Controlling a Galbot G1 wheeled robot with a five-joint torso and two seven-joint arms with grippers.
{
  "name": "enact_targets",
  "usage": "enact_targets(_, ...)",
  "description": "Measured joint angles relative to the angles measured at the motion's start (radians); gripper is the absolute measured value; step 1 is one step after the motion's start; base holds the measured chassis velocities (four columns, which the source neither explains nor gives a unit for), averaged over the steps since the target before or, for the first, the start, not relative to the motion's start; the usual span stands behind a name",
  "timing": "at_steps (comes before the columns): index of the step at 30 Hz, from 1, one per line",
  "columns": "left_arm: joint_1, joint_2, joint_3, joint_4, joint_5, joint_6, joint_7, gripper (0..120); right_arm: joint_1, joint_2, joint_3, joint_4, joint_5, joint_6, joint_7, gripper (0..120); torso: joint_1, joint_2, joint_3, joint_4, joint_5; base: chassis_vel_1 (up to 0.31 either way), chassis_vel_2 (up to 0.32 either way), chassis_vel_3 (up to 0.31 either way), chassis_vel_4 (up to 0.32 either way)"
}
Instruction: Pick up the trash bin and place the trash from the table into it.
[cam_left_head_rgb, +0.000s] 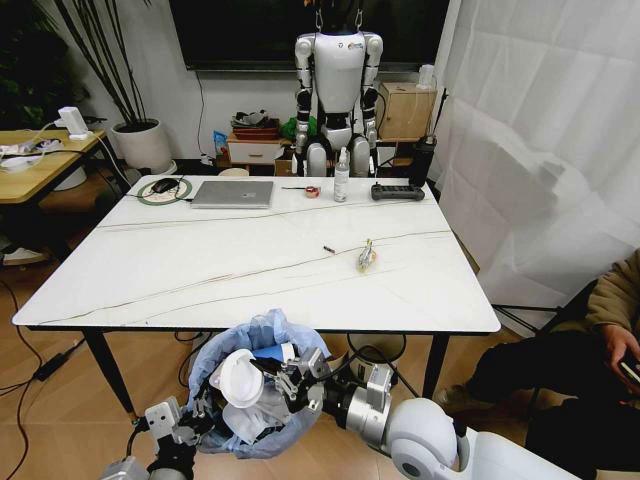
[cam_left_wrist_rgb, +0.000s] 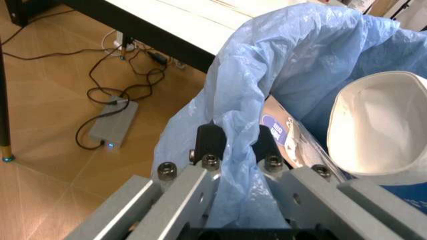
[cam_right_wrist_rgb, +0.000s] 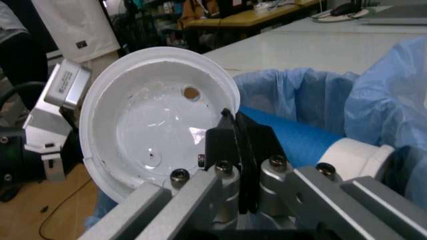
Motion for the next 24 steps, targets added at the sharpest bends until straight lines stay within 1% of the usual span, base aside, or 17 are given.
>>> enact_targets(19,-0.002,0.005,-0.002,-0.002,-0.016,0.009,-0.01,0,-0.054,-0.024,0.029,0.017,-0.058,0.029,-0.003,0,0.0,0.0,0.0,0.0001,0.0,0.0,0.0,0.0,0.0)
enact_targets(20,0.001,0.007,-0.002,-0.003,-0.016,0.01,-0.012,0,-0.06,-0.029,0.035,0.019,-0.061,0.032,-0.003,4,0.0,0.0,0.0,0.0001,0.0,0.0,0.0,0.0,0.0)
enact_targets(22,0.002,0.007,-0.002,-0.004,-0.016,0.011,-0.013,0,-0.066,-0.032,0.04,0.021,-0.065,0.035,-0.003,8,0.0,0.0,0.0,0.0,-0.0001,0.0,0.0,0.0,0.0)
enact_targets(23,0.002,0.007,-0.002,-0.004,-0.016,0.011,-0.013,0,-0.066,-0.032,0.04,0.021,-0.065,0.035,-0.003,8,0.0,0.0,0.0,0.0,-0.0001,0.0,0.0,0.0,0.0)
enact_targets(24,0.002,0.007,-0.001,-0.004,-0.016,0.012,-0.015,0,-0.069,-0.033,0.041,0.021,-0.07,0.037,-0.003,14,0.0,0.0,0.0,0.0001,0.0,0.0,0.0,0.0,0.0)
